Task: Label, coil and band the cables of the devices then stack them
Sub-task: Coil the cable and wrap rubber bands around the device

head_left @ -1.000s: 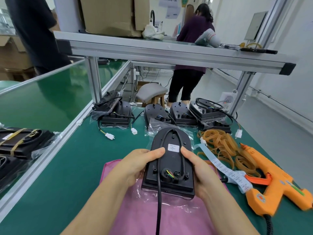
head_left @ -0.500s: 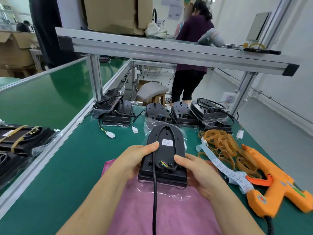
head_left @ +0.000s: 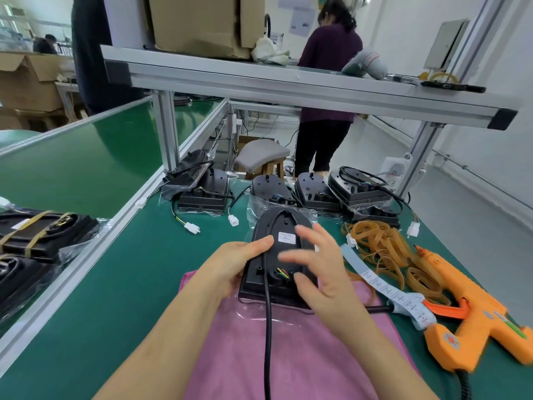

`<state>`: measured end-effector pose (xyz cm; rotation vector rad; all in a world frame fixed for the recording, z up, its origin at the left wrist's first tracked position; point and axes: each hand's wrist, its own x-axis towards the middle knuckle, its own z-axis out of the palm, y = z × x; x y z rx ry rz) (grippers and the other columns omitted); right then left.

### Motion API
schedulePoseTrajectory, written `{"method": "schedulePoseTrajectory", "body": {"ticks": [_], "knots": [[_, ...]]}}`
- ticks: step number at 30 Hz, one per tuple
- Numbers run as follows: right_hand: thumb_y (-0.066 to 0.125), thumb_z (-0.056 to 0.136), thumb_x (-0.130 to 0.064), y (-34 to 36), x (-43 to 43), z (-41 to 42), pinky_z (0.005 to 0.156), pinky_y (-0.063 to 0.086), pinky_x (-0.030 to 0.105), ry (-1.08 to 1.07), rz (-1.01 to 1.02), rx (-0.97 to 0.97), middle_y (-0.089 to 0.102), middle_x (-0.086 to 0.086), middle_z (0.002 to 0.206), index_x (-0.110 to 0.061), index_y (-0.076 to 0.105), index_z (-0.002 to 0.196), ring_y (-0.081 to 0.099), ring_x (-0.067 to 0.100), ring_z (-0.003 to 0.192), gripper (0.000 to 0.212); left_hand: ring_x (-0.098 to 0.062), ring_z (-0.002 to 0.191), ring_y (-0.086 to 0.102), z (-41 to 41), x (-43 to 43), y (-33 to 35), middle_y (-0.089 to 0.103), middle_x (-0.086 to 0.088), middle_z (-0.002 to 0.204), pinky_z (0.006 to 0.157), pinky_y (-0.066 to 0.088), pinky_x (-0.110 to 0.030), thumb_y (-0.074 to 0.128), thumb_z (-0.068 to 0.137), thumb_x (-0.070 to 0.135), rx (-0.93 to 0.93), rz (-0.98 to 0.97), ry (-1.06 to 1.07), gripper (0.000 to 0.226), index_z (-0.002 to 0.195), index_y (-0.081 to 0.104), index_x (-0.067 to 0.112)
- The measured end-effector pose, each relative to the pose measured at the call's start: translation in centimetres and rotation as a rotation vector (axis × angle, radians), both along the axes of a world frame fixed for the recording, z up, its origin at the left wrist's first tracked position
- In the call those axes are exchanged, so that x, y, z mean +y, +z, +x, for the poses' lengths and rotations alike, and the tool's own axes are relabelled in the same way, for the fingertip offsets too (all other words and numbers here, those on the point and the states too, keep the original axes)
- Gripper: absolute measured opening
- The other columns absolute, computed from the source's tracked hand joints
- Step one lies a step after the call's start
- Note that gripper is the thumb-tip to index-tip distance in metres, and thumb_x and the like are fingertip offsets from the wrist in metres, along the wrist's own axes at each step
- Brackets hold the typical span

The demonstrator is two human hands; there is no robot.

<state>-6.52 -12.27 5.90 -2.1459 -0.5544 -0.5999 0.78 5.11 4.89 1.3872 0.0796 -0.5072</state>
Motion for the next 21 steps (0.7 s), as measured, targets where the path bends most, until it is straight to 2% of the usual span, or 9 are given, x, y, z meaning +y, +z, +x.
{"method": "schedulePoseTrajectory", "body": {"ticks": [2,5,8,10,12,14,17,19,21], "knots": [[0.058,0.069,0.003,-0.1,0.1,-0.2,0.115,0.018,0.03,0.055,-0.223,-0.118,0.046,-0.011,0.138,-0.032,0.07,0.099,0.023,0.02,0.143,0.048,-0.023,0.068,0.071,0.1,0.0,-0.2,0.075,-0.014,0.085,0.057,0.055,-0.026,0.077,0.069,0.042,0.011,0.003,0.016,0.043,0.09,0.075,0.004],[0.066,0.068,-0.007,-0.7,0.6,-0.5,0.111,0.028,0.041,0.077,-0.5,-0.232,0.053,-0.004,0.136,-0.034,0.072,0.101,0.028,0.027,0.139,0.043,-0.024,0.067,0.071,0.2,0.3,-0.5,0.074,-0.015,0.082,0.055,0.055,-0.027,0.074,0.079,0.038,0.056,-0.044,0.042,0.035,0.088,0.074,0.004],[0.06,0.084,-0.028,-1.3,0.8,-0.9,0.105,0.036,0.045,0.036,-0.532,-0.316,0.058,-0.002,0.13,-0.035,0.073,0.098,0.033,0.026,0.136,0.02,-0.027,0.077,0.07,0.4,0.5,-0.6,0.074,-0.018,0.094,0.068,0.059,-0.032,0.074,0.079,0.039,0.06,-0.045,0.046,0.041,0.096,0.074,0.002],[0.058,0.086,-0.035,-1.4,0.7,-1.0,0.105,0.035,0.044,0.039,-0.468,-0.321,0.058,-0.002,0.13,-0.033,0.074,0.098,0.033,0.025,0.136,0.02,-0.027,0.08,0.07,0.5,0.5,-0.5,0.074,-0.018,0.099,0.071,0.059,-0.034,0.074,0.079,0.039,0.052,-0.045,0.052,0.042,0.099,0.074,0.002],[0.061,0.084,-0.039,-1.7,0.5,-1.3,0.107,0.032,0.043,0.051,-0.372,-0.293,0.056,-0.003,0.131,-0.031,0.074,0.101,0.033,0.026,0.138,0.023,-0.026,0.079,0.072,0.5,0.5,-0.4,0.075,-0.017,0.097,0.065,0.059,-0.032,0.073,0.081,0.038,0.051,-0.055,0.056,0.039,0.099,0.074,0.003],[0.063,0.085,-0.041,-2.0,0.3,-1.8,0.11,0.029,0.042,0.077,-0.185,-0.203,0.053,-0.007,0.133,-0.032,0.071,0.103,0.031,0.027,0.14,0.022,-0.024,0.075,0.073,0.6,0.4,-0.4,0.076,-0.016,0.093,0.059,0.058,-0.029,0.072,0.082,0.037,0.051,-0.07,0.071,0.035,0.094,0.075,0.005],[0.061,0.087,-0.038,-2.1,0.6,-2.6,0.111,0.031,0.04,0.078,0.3,0.015,0.055,-0.009,0.127,-0.031,0.069,0.101,0.033,0.021,0.139,0.017,-0.026,0.082,0.074,0.8,0.4,-0.4,0.076,-0.014,0.095,0.067,0.059,-0.032,0.074,0.077,0.04,0.054,-0.081,0.097,0.038,0.095,0.074,0.006],[0.063,0.086,-0.026,-2.1,0.9,-2.9,0.106,0.038,0.027,0.035,0.677,0.184,0.062,-0.007,0.12,-0.026,0.073,0.094,0.044,0.013,0.131,0.013,-0.03,0.094,0.072,0.9,0.4,-0.3,0.075,-0.014,0.1,0.081,0.058,-0.039,0.074,0.074,0.041,0.056,-0.087,0.098,0.046,0.103,0.073,0.005],[0.059,0.089,-0.022,-2.0,0.9,-2.8,0.09,0.045,0.011,-0.057,0.849,0.301,0.069,-0.007,0.109,-0.019,0.074,0.093,0.059,0.006,0.114,0.016,-0.03,0.096,0.072,0.9,0.3,-0.2,0.075,-0.014,0.101,0.083,0.058,-0.039,0.074,0.078,0.04,0.048,-0.09,0.093,0.045,0.106,0.072,0.005]]}}
